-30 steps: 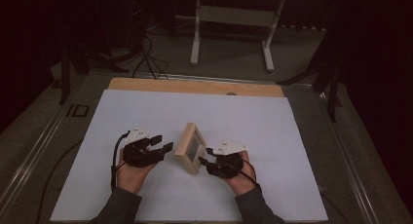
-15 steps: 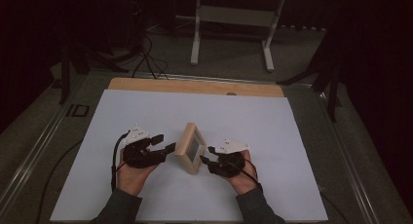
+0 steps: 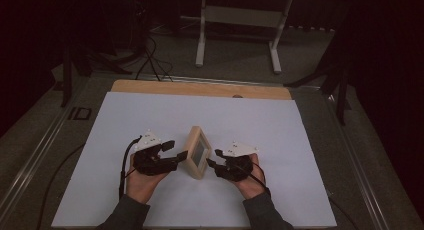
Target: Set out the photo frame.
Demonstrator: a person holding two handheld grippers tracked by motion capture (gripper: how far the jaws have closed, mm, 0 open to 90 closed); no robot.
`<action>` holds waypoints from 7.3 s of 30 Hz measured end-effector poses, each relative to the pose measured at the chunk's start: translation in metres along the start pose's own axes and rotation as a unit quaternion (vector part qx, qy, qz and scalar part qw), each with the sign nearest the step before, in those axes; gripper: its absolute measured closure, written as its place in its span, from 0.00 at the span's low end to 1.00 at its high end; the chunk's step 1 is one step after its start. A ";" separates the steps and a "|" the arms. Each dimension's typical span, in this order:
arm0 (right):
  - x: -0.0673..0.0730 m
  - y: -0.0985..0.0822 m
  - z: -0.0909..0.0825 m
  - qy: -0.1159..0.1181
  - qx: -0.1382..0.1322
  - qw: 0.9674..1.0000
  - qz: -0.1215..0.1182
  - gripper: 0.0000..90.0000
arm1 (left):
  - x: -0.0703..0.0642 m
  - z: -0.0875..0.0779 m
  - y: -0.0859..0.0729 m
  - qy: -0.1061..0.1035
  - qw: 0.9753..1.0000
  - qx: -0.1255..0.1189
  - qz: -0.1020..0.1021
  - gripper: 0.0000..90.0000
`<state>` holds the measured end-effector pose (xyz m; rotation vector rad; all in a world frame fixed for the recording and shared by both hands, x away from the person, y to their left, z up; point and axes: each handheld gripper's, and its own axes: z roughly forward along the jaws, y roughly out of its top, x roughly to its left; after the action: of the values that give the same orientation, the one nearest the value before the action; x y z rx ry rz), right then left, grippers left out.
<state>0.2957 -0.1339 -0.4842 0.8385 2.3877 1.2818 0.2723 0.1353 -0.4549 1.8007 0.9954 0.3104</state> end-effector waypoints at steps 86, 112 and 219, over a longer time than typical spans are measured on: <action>-0.025 0.029 -0.045 -0.060 -0.121 0.990 0.030 1.00 | -0.038 0.032 -0.013 0.004 0.996 0.044 0.073 0.67; -0.022 0.025 -0.017 -0.048 -0.094 0.994 0.037 1.00 | -0.059 0.033 -0.020 -0.024 0.991 0.042 0.126 0.67; -0.025 -0.004 -0.021 0.009 0.003 1.000 0.011 0.48 | -0.030 0.034 -0.017 0.057 0.993 0.044 0.092 0.63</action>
<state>0.3027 -0.1645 -0.4761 0.8609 2.4035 1.2970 0.2664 0.0935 -0.4788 1.9775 0.9348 0.4956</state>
